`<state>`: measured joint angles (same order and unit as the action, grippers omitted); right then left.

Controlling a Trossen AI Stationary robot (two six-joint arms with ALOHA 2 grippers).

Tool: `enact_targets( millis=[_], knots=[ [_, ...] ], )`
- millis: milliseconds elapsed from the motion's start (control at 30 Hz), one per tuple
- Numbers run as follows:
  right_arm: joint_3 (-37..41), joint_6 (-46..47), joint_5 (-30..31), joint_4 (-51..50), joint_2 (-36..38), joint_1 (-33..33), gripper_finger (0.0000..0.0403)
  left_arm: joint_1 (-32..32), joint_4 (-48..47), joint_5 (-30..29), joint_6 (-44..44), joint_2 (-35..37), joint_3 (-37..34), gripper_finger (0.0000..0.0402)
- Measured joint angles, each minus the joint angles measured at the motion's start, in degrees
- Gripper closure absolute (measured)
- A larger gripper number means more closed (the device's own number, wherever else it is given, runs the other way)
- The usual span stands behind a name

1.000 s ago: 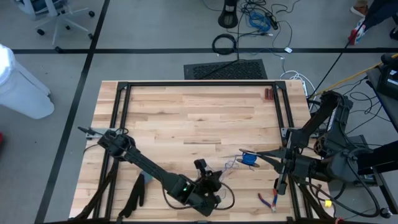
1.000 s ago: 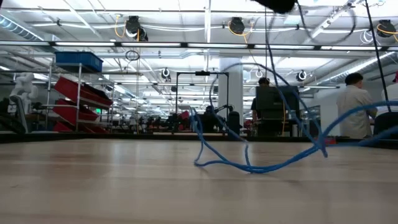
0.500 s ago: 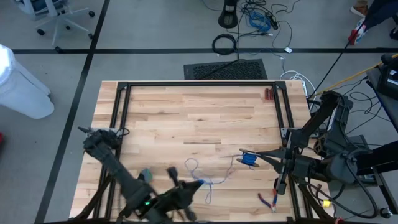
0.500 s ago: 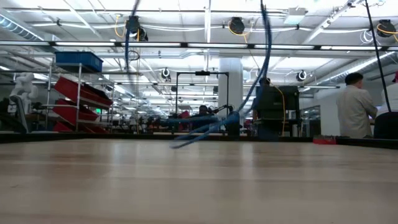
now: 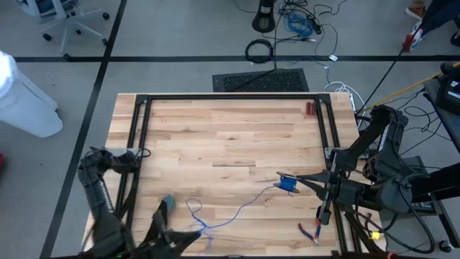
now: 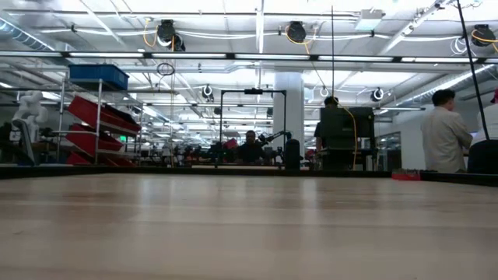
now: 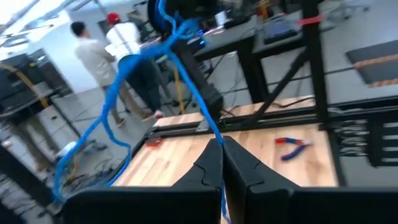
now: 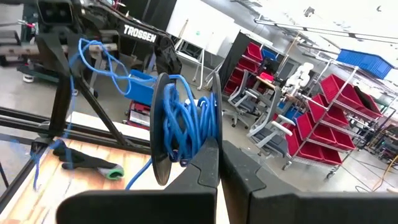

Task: Coil cords
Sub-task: Coil the blue wire onto the black spool

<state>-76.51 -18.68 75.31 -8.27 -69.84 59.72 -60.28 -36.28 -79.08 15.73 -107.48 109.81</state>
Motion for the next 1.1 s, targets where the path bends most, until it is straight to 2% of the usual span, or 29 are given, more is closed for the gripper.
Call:
enact_targets(
  millis=[100,333,567,867,1100],
  knots=[
    [0.0,0.0,0.3,0.0,0.0,0.0,0.0403,-3.0,1.0,-0.6,-1.2,-0.1,0.0,0.0400],
    [0.0,0.9,3.9,-1.7,0.0,0.0,0.0403,-7.8,11.7,-5.4,-11.3,-0.1,0.0,0.0401],
    [0.0,1.5,3.9,-1.9,-0.1,0.0,0.0403,-10.8,11.9,-10.9,-12.0,-0.1,0.0,0.0401],
    [0.0,2.0,4.9,-3.2,-0.1,-0.2,0.0403,-13.9,15.6,-11.0,-15.1,-0.1,0.0,0.0401],
    [0.0,4.4,8.9,-6.3,0.2,-0.4,0.0403,-14.4,17.8,-11.0,-18.1,-0.1,0.0,0.0401]
  ],
)
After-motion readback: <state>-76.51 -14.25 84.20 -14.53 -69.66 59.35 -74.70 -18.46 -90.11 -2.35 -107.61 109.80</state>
